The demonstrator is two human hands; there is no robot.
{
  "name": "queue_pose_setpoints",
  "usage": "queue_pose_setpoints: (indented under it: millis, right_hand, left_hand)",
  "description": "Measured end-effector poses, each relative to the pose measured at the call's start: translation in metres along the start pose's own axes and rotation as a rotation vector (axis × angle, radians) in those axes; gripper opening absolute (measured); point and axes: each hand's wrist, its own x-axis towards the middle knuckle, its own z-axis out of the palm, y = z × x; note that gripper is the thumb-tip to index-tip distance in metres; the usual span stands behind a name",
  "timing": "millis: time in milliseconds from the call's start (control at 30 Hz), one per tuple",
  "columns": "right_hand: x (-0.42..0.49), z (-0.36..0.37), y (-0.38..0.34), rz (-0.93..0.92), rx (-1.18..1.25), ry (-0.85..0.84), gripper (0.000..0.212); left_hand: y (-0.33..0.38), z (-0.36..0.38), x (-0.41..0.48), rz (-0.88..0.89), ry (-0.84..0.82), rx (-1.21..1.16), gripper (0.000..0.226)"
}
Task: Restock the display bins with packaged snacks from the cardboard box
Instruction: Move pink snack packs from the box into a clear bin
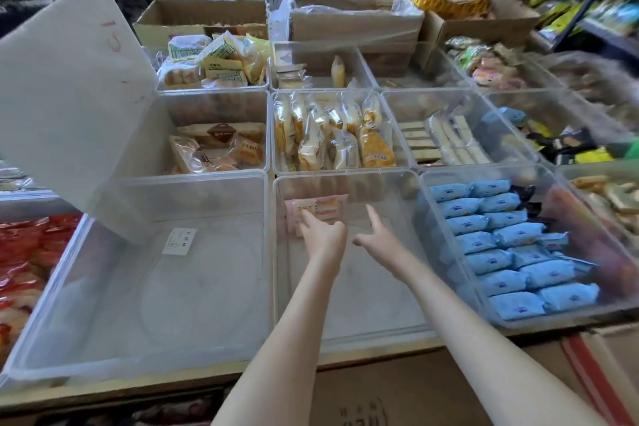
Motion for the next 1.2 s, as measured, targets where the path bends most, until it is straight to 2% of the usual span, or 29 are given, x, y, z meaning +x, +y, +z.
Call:
queue_pose_setpoints:
  millis: [167, 300, 433, 533, 667, 767, 900, 1067, 1200]
  right_hand:
    - [-0.065, -0.066, -0.008, -0.122, -0.29, 0.121, 0.068]
    - [-0.128, -0.133, 0.013, -0.125, -0.429, 0.181, 0.058]
    - [-0.198, -0.196, 0.052, -0.113, -0.474, 0.262, 0.051]
    - [-0.256, -0.239, 0.09, -0.223, -0.443, 0.326, 0.04]
    - [-0.337, -0.292, 0.145, -0.356, -0.374, 0.325, 0.033]
    - [-0.386, -0.332, 0.196, -0.283, -0.397, 0.313, 0.032]
    - [-0.411, -0.368, 0.262, -0.098, -0.497, 0.248, 0.042]
    - [-0.395, -0.376, 0.321, 0.031, -0.497, 0.192, 0.05]
    - [-0.361, -0.374, 0.356, 0.112, -0.455, 0.135, 0.044]
  left_hand:
    - [0.017, 0.021, -0.07, 0.22, -0.144, 0.217, 0.07]
    - [0.022, 0.06, -0.148, 0.352, -0.213, 0.334, 0.062]
    - [0.016, 0.106, -0.235, 0.449, -0.303, 0.452, 0.065]
    - [0.011, 0.146, -0.307, 0.551, -0.316, 0.487, 0.062]
    - [-0.007, 0.202, -0.404, 0.686, -0.292, 0.483, 0.056]
    - [-0.033, 0.246, -0.458, 0.718, -0.33, 0.531, 0.057]
    - [-0.07, 0.296, -0.492, 0.694, -0.346, 0.756, 0.066]
    - [-0.103, 0.347, -0.481, 0.678, -0.212, 1.069, 0.07]
    - [-0.123, 0.387, -0.458, 0.632, -0.213, 1.234, 0.079]
